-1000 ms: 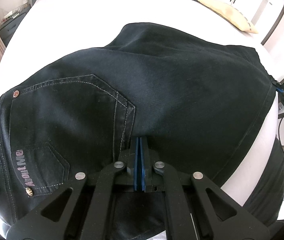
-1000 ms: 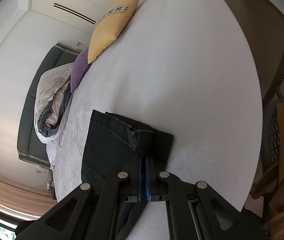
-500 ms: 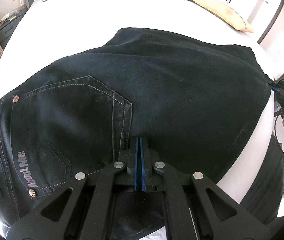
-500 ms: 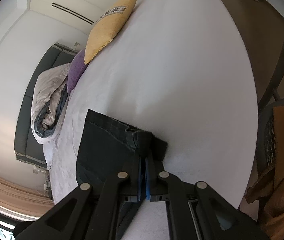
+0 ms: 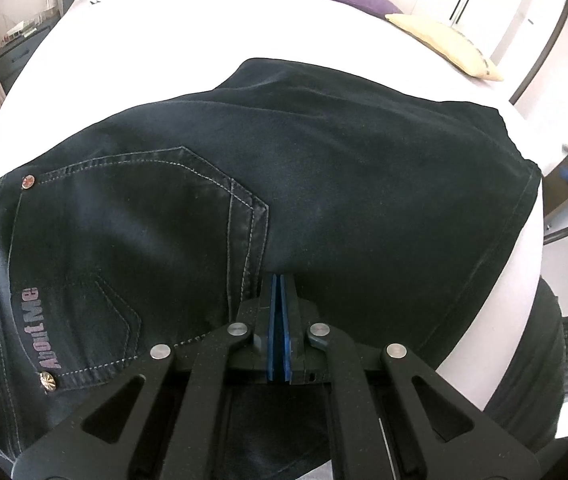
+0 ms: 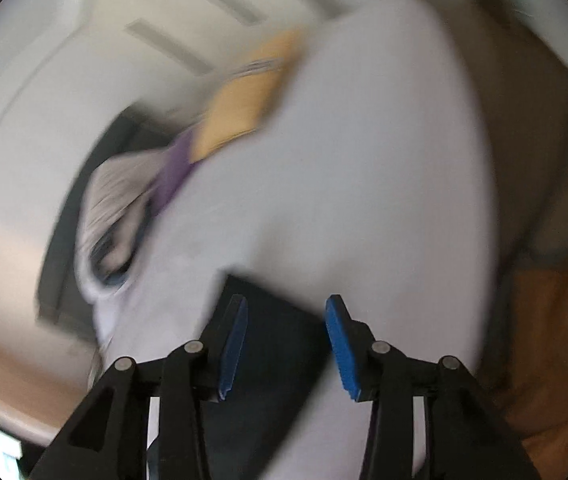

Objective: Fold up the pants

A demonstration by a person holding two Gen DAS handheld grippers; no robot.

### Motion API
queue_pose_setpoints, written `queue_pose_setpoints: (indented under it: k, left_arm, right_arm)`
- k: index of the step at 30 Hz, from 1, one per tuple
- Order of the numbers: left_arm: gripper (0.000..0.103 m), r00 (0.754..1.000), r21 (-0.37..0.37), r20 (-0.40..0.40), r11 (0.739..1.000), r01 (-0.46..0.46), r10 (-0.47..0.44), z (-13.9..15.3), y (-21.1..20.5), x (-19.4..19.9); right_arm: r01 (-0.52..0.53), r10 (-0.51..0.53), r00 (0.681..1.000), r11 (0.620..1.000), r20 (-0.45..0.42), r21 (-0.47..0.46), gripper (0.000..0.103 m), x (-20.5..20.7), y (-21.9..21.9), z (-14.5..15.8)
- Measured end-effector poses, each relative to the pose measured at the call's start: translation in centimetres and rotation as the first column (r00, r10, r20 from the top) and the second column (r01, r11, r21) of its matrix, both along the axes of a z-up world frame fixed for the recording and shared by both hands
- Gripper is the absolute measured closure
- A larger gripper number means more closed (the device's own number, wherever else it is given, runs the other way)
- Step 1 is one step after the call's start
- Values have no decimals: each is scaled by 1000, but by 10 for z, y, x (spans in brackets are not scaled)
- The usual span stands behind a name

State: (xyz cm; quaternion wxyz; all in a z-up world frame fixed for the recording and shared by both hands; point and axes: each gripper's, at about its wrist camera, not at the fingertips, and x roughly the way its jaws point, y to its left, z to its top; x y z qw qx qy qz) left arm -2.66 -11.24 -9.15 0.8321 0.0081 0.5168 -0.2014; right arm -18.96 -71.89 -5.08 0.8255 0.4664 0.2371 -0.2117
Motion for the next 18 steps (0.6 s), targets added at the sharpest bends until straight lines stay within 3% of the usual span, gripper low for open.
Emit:
queue_pose_setpoints:
  k: [3, 5, 7, 8, 9, 10, 12, 14, 15, 16, 18]
  left_arm:
    - [101, 1000, -2, 3, 1000, 0, 0, 0, -2, -3]
    - [101, 1000, -4, 4, 1000, -2, 2, -1, -3, -5]
    - [101, 1000, -13, 5, 1000, -8, 8, -1, -2, -8]
    - [101, 1000, -20, 5, 1000, -10, 11, -2, -1, -9]
    - [101, 1000, -31, 5, 999, -13, 13, -4, 2, -10]
    - [101, 1000, -41, 4, 999, -14, 14, -4, 5, -11]
    - [101, 1000, -65, 2, 998, -13, 14, -5, 11, -12]
    - [101, 1000, -83, -1, 996, -19, 18, -4, 15, -13]
    - [101, 1000, -86, 0, 996, -23, 23, -3, 15, -14]
    - [101, 999, -84, 9, 996, -33, 34, 0, 16, -14]
    - [101, 998, -88, 35, 995, -51, 54, 5, 17, -17]
  right_arm:
    - [-239, 240, 968, 971, 74, -22, 57, 57, 35, 11]
    - [-326, 326, 943, 945, 72, -14, 56, 81, 51, 0]
    - [-372, 372, 928, 928, 1, 32, 56, 98, 59, -31]
    - [-365, 369, 926, 929, -83, 55, 57, 100, 58, -52]
    - [-340, 348, 923, 938, -167, 76, 92, 96, 53, -75]
    - [-316, 326, 932, 945, -155, 89, 103, 88, 44, -86]
    - [-252, 265, 963, 952, -57, 171, 103, 53, 21, -97]
    - [-213, 225, 965, 972, -136, 97, 103, 37, 14, -81]
    - [-208, 206, 952, 978, -226, 12, 94, 36, 17, -62]
    - [-230, 205, 940, 971, -274, -61, 92, 41, 24, -42]
    - [-347, 321, 922, 933, -217, -92, 89, 63, 46, -9]
